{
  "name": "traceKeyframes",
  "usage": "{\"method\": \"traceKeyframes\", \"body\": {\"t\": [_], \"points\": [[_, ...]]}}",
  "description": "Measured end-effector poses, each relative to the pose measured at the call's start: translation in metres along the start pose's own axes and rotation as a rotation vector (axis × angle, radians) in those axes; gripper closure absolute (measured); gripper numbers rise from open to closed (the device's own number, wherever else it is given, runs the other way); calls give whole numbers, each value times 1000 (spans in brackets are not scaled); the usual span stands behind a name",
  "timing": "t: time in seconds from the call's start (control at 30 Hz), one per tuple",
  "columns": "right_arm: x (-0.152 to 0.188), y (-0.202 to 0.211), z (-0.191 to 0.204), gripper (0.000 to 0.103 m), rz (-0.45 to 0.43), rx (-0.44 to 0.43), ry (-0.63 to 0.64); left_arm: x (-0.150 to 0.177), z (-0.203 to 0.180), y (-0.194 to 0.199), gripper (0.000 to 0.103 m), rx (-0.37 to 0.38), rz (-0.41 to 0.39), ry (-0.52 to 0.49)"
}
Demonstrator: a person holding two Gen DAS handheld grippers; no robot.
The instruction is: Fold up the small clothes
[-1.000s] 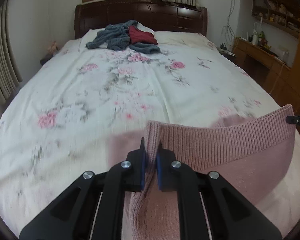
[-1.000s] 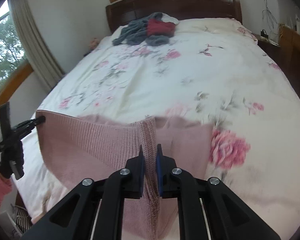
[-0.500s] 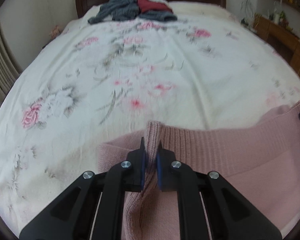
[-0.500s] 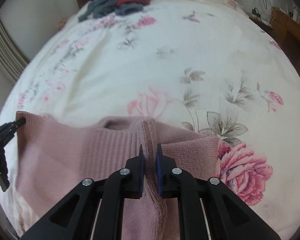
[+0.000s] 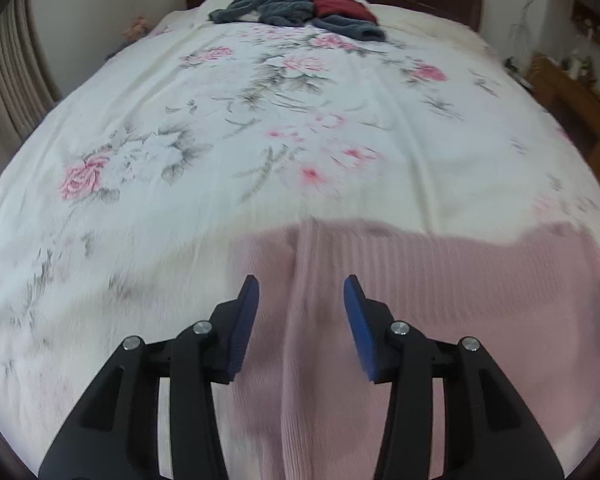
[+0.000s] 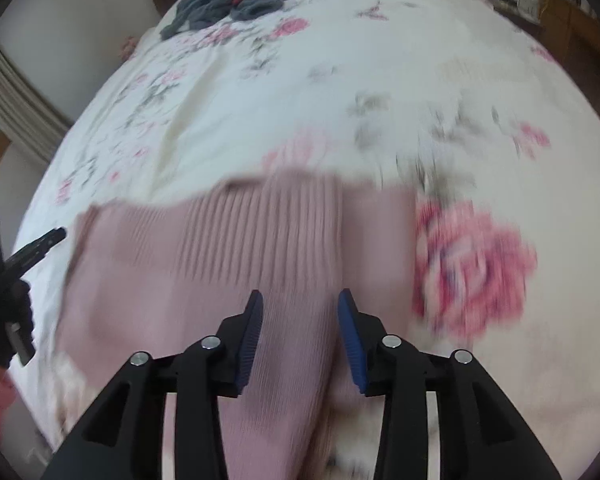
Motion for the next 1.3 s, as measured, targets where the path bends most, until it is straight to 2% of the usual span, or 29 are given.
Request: {"method": "traceKeyframes", "body": {"t": [0.1, 0.2, 0.3, 0.33, 0.37, 0.4, 0.53, 0.67, 0.8, 1.0, 1.07, 1.13, 1.2, 1.3], "points": [[43, 15, 3, 59, 46, -59, -25, 29, -16, 25, 50, 60, 17, -56], [82, 19, 7, 59, 95, -103, -48, 59, -35, 39, 50, 96, 44, -114], [104, 15, 12, 61, 127, -121, -52, 84, -51, 40, 49, 125, 74, -141], [108, 13, 13, 67, 133, -124, -50, 90, -55, 37, 49, 128, 82, -148], [112, 11, 15, 88, 145, -131, -52, 94, -57, 35, 49, 125, 85, -149], [113, 10, 16, 92, 150, -135, -59, 97, -57, 32, 49, 123, 93, -146], [111, 26, 13, 95, 108, -149, -77, 107, -56, 13, 49, 88, 142, -149], [114, 24, 8, 95, 133, -114, -54, 113, -43, 0, 50, 89, 185, -111], [123, 7, 1, 96, 165, -87, -64, 116, -38, -1, 49, 105, 182, -92], [127, -2, -4, 95, 174, -95, -86, 116, -38, -5, 48, 99, 185, -96], [123, 3, -3, 90, 177, -119, -89, 115, -40, -4, 50, 90, 188, -97], [117, 11, -4, 78, 164, -135, -103, 109, -44, 2, 50, 89, 180, -99], [105, 27, -7, 55, 108, -145, -96, 99, -51, 10, 49, 112, 154, -94], [82, 40, -18, 36, 50, -136, -105, 81, -65, 14, 46, 152, 136, -77]]}}
Point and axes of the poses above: each gripper's, at about its wrist camera, not at the fingertips, and y roughly against the way its jaws point, z to its left, x to its underside, the point moved 6 cm from there along -y, roughly the way its jaws point, and after that the axes turned 4 degrees about y, right-handed, at the moved point
